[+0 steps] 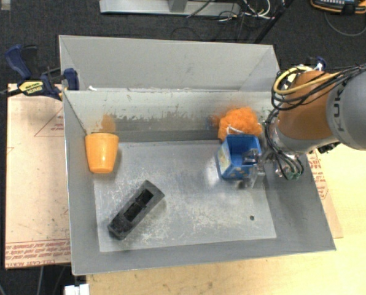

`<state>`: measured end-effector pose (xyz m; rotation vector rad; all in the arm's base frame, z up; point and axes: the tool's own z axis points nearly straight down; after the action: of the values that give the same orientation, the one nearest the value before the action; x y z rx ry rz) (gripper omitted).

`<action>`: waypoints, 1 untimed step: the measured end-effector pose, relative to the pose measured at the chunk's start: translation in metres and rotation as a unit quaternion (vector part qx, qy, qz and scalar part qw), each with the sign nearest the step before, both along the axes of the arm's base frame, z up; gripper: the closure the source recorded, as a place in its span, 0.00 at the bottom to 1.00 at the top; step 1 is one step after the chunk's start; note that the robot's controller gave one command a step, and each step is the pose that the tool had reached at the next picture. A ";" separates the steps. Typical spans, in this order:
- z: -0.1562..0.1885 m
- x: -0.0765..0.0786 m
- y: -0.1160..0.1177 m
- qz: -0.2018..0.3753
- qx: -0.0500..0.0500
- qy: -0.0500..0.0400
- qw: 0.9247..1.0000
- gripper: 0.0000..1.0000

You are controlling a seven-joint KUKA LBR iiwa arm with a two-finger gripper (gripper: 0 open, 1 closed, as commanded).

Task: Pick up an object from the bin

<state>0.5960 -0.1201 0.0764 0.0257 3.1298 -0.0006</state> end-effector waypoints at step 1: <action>0.000 0.000 0.000 0.000 0.000 -0.001 1.000 1.00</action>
Offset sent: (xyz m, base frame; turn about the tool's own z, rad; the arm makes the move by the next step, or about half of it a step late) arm -0.0148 0.0171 0.1475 -0.0839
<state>0.5965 -0.1201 0.0768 0.0245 3.1286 -0.0011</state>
